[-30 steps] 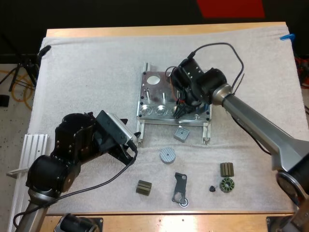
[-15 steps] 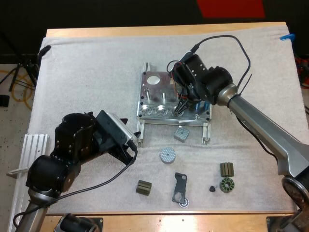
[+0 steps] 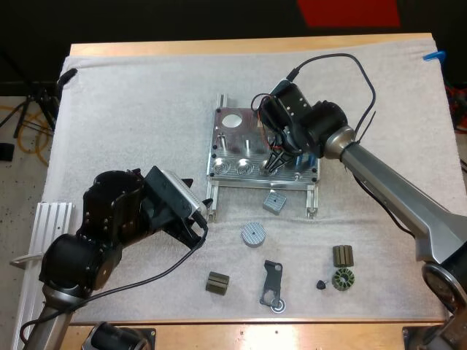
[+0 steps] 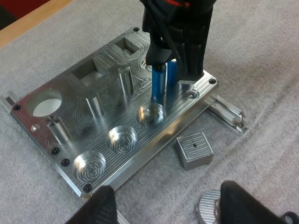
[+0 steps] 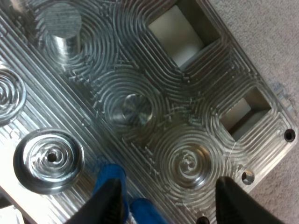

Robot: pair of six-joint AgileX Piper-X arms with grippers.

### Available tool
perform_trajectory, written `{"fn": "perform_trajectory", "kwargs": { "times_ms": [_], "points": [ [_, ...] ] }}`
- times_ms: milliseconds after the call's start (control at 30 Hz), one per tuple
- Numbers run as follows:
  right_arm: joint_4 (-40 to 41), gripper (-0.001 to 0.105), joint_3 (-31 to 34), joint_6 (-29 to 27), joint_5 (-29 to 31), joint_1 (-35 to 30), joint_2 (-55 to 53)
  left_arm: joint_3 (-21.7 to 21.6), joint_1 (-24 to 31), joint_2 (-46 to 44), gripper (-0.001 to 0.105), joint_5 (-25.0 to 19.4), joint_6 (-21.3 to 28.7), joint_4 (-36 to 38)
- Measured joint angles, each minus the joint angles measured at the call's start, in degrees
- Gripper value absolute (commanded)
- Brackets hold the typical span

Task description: Load cells from right to left

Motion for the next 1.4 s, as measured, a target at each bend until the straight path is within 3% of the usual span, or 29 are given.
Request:
{"fn": "perform_trajectory", "kwargs": {
  "times_ms": [567, 900, 1100, 1267, 1400],
  "points": [
    [-0.27, 0.045, 0.24, -0.47, 1.33, 0.0, 1.74, 0.0, 0.0, 0.0, 0.049, 0.0, 0.13, 0.0],
    [4.91, 0.045, -2.9, 7.07, -1.4, 0.0, -6.06, 0.0, 0.0, 0.0, 0.049, -0.21, 0.13, -0.99],
    [11.52, 0.045, -3.03, 14.27, -1.4, -0.12, -11.92, 0.0, 0.0, -0.43, 0.049, -3.43, -2.44, -5.46],
    [15.05, 0.045, -1.94, 17.09, -1.4, -2.67, -15.92, 0.0, 0.0, -2.98, 0.049, -10.45, -2.31, -6.27],
    [16.4, 0.045, 2.63, 18.76, -0.93, -7.08, -22.46, 0.0, 0.0, -5.97, 0.049, -15.1, -0.74, -6.03]
  ]
}}
